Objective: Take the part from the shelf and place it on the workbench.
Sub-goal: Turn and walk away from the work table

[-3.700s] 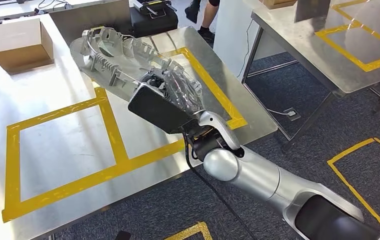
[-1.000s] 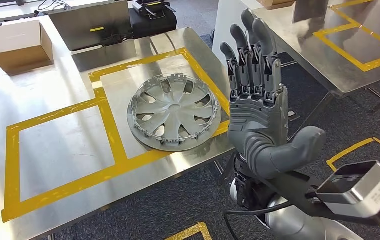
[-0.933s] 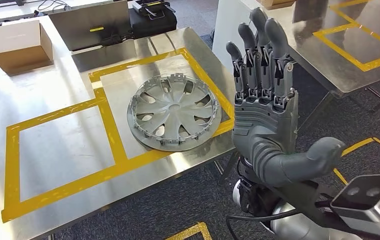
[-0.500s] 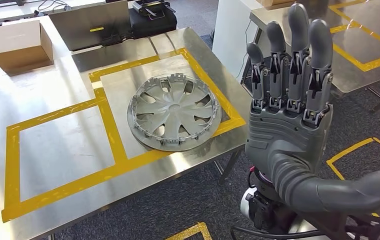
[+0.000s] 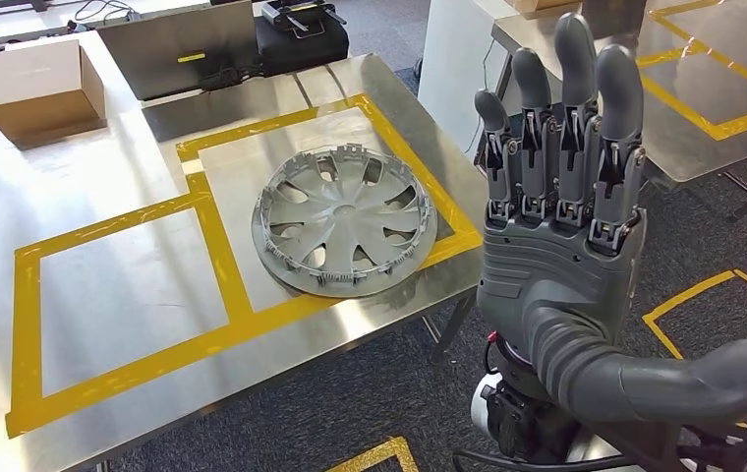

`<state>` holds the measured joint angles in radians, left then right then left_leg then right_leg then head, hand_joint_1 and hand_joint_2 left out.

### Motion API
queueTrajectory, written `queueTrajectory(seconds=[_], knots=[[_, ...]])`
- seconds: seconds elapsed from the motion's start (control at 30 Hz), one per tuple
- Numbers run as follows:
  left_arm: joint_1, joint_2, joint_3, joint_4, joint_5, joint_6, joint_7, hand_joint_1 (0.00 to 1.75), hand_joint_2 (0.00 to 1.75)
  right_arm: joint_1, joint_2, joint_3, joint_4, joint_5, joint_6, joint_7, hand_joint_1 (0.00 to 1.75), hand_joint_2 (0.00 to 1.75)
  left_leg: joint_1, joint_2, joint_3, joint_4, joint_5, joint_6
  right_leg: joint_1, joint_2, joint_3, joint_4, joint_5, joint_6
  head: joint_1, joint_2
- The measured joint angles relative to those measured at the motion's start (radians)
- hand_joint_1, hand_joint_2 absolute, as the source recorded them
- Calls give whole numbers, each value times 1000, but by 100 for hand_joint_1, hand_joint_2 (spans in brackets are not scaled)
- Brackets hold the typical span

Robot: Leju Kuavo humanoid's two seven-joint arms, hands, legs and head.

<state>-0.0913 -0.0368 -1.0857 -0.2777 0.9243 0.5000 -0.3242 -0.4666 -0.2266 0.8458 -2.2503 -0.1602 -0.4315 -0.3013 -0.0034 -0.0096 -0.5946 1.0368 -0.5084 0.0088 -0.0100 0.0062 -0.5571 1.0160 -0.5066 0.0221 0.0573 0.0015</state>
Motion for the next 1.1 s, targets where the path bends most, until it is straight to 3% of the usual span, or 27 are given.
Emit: queueTrajectory(seconds=[0.13, 0.2, 0.23, 0.3, 0.33, 0.37, 0.4, 0.43, 0.47, 0.53, 0.57, 0.7, 0.73, 0.8, 0.87, 0.9, 0.93, 0.97, 1.03, 1.1], knots=[[0, 3, 0, 0, 0, -1, 1, 0, 0, 0, 0, 1, 0, -2, 1, -1, 0, 0, -2, 0, 1, -4, 2, 10, -4, 0, 2, -5, 2, 8, 0, 0], [-1, 4, 0, 0, -1, -1, 1, 0, 0, 0, 0, 1, 0, -3, 1, -2, 0, 0, 4, 2, 7, -14, 8, 18, -3, -1, -3, 13, -13, 14, 1, 0], [-2, 4, 0, 0, -1, -1, 1, 0, 0, 0, 0, 1, 0, -4, 2, -2, 0, 0, 8, 3, 10, -19, 10, 21, -3, -1, -20, 52, -36, 17, 2, 0], [-3, 4, 0, 0, -1, -1, 1, 0, 0, 3, 0, 1, 0, -7, 2, -3, 0, 0, 9, 3, 12, -20, 11, 23, -4, -2, -84, 182, -98, 19, 5, 0], [-3, 4, 0, 0, -1, -1, 1, 0, 0, 5, 0, 1, 0, -9, 3, -3, 0, 0, 9, 3, 12, -20, 11, 23, -5, -2, -118, 247, -119, 20, 6, 0], [-3, 4, 0, 0, 0, -1, 2, 0, 0, 7, 0, 1, 0, -11, 3, -4, 0, 0, 9, 3, 12, -19, 10, 22, -5, -2, -139, 281, -121, 20, 7, 0], [-2, 5, 0, 0, 1, -1, 3, 0, 0, 8, 0, 1, 1, -14, 4, -5, 0, 0, 10, 3, 13, -19, 10, 21, -5, -2, -142, 279, -104, 19, 7, 0], [-2, 5, 0, 0, 1, -1, 4, 0, 0, 9, 0, 1, 1, -17, 5, -5, 0, 0, 10, 2, 14, -18, 8, 19, -5, -2, -128, 238, -69, 18, 7, 0], [-3, 4, 0, 0, 2, -1, 4, 0, 0, 9, 0, 1, 1, -19, 6, -7, 0, 0, 11, 2, 16, -16, 6, 16, -5, -2, -99, 168, -27, 16, 7, 0], [-4, 5, 0, 0, 3, -1, 4, 0, 0, 9, 0, 2, 2, -23, 9, -10, 0, 0, 9, 1, 14, -11, 3, 4, -2, -1, -48, 49, 23, 8, 7, 0], [-4, 5, 0, 0, 4, -1, 5, 0, 0, 9, 0, 2, 2, -24, 9, -11, 0, 0, 8, 1, 12, -9, 3, -3, -1, 0, -38, 23, 29, 3, 7, 0], [-5, 5, 0, 0, 5, -4, 7, 0, 0, 9, -2, 2, 3, -26, 10, -13, 0, 0, 9, 1, 10, -9, 3, -25, 0, 0, -40, 13, 35, -21, 5, 0], [-5, 5, 0, 0, 5, -4, 7, 0, 0, 9, -1, 2, 3, -28, 10, -14, 0, 0, 9, 1, 4, 9, -15, -30, -2, -2, -40, 8, 39, -28, 3, 0], [-5, 5, 0, 0, 6, -5, 8, 0, 0, 9, -1, 2, 4, -32, 11, -15, 0, 0, 11, 2, -29, 103, -83, -38, -4, -8, -43, 3, 46, -39, -2, 0], [-5, 5, 0, 0, 7, -7, 9, 0, 0, 10, -2, 2, 5, -37, 13, -16, 0, 0, 12, 2, -71, 229, -145, -42, -3, -12, -50, 4, 52, -42, -5, 0], [-4, 5, 0, 0, 8, -7, 9, 0, 0, 10, -2, 2, 7, -38, 14, -16, 0, 0, 12, 2, -76, 256, -152, -43, -3, -13, -54, 5, 56, -42, -5, 0], [-4, 5, 0, 0, 8, -8, 9, 0, 0, 10, -2, 2, 8, -40, 15, -17, 0, 0, 12, 2, -63, 246, -142, -42, -2, -13, -58, 5, 59, -41, -5, 0], [-4, 5, 0, 0, 9, -8, 9, 0, 0, 11, -2, 2, 8, -40, 15, -18, 0, 0, 12, 2, -32, 199, -117, -40, -3, -13, -61, 6, 62, -39, -5, 0], [-6, 6, 0, 0, 10, -9, 9, 0, 0, 11, -2, 2, 9, -41, 17, -20, 0, 0, 11, 1, 53, 52, -65, -35, -2, -12, -65, 9, 68, -32, -6, 0], [-8, 7, 0, 0, 11, -9, 9, 0, 0, 10, -2, 2, 10, -43, 19, -21, 0, 0, 9, 0, 94, -30, -44, -26, 1, -12, -69, 11, 77, -21, -5, 0]])
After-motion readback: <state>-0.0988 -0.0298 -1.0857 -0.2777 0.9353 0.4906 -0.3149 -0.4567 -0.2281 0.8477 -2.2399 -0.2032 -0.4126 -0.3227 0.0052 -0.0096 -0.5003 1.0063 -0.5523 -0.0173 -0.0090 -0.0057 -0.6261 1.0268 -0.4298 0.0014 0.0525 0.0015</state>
